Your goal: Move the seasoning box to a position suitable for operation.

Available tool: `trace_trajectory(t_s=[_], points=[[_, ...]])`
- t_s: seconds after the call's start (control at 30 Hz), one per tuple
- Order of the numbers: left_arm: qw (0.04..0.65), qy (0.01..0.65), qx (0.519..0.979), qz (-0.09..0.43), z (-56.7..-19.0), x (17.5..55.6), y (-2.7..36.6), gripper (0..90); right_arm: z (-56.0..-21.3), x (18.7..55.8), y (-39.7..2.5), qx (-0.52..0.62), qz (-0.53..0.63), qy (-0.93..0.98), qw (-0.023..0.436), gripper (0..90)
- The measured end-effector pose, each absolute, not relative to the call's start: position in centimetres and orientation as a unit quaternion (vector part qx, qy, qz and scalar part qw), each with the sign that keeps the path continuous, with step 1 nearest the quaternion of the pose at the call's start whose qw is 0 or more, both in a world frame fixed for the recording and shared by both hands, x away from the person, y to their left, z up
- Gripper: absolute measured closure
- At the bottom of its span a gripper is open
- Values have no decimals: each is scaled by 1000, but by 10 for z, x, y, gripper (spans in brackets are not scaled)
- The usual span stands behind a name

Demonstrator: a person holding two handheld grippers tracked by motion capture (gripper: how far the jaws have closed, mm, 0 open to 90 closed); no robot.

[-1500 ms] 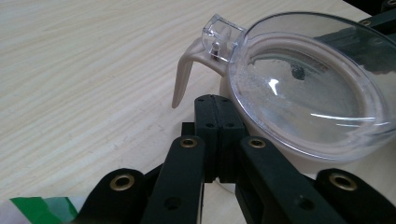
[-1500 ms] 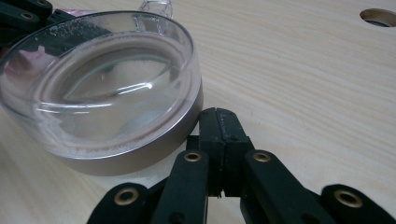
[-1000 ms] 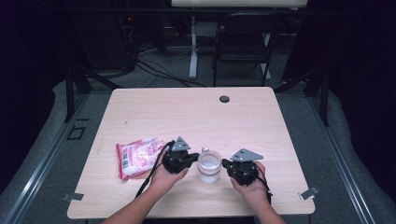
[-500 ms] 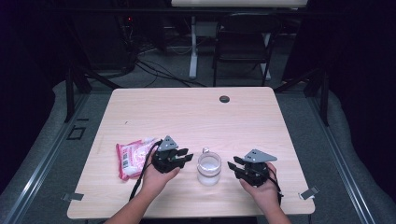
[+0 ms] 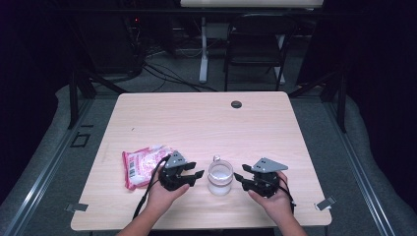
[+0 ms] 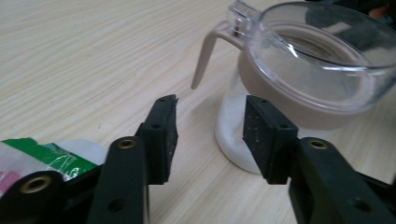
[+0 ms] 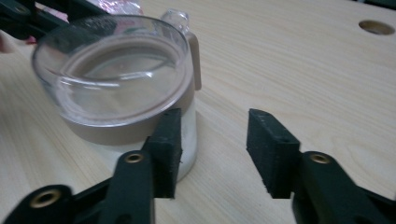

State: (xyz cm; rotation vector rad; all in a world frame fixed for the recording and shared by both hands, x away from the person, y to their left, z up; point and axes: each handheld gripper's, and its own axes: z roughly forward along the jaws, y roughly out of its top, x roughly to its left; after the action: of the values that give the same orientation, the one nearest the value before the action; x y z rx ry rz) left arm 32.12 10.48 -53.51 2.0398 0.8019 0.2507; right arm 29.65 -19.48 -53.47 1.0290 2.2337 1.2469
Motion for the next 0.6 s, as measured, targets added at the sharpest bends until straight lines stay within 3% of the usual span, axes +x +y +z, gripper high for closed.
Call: trace_trajectory(t_s=[0.2, 0.43, 0.6], points=[[464, 314, 825, 78, -533, 316, 102, 725, -528, 294, -197, 365, 449, 799, 165, 714], [454, 301, 834, 93, -526, 310, 95, 899, -528, 291, -189, 352, 433, 818, 136, 828], [442, 304, 837, 109, -524, 309, 94, 900, -528, 288, -186, 342, 435, 823, 130, 864]])
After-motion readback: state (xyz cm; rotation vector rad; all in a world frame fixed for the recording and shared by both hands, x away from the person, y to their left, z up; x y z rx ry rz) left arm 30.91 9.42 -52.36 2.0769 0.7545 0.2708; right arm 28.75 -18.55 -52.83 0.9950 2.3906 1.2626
